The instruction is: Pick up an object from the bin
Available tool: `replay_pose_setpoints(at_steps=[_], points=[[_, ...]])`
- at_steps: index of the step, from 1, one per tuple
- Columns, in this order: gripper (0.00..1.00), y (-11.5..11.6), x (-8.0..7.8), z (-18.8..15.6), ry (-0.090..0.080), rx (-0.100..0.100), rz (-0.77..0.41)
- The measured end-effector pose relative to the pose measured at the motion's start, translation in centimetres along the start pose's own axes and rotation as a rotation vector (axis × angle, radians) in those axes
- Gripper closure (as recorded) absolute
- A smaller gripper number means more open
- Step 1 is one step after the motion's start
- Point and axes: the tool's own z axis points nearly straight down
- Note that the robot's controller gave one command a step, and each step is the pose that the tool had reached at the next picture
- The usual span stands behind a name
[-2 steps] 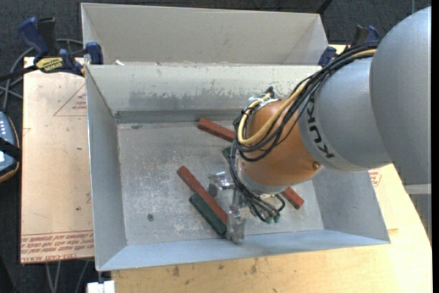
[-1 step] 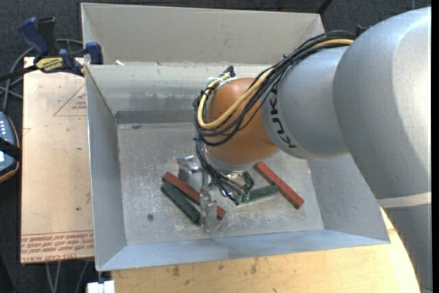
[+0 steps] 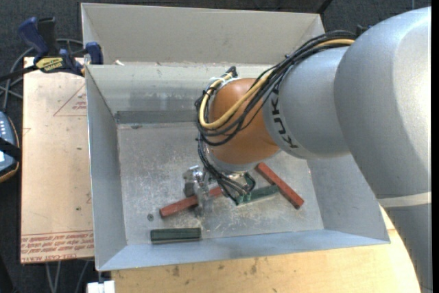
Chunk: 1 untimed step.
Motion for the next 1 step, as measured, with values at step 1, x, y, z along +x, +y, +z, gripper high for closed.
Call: replay_pose_setpoints(at_steps=[1], points=[[1.0,-0.09,-0.33,-14.03,-0.008,0.001,-0.087]])
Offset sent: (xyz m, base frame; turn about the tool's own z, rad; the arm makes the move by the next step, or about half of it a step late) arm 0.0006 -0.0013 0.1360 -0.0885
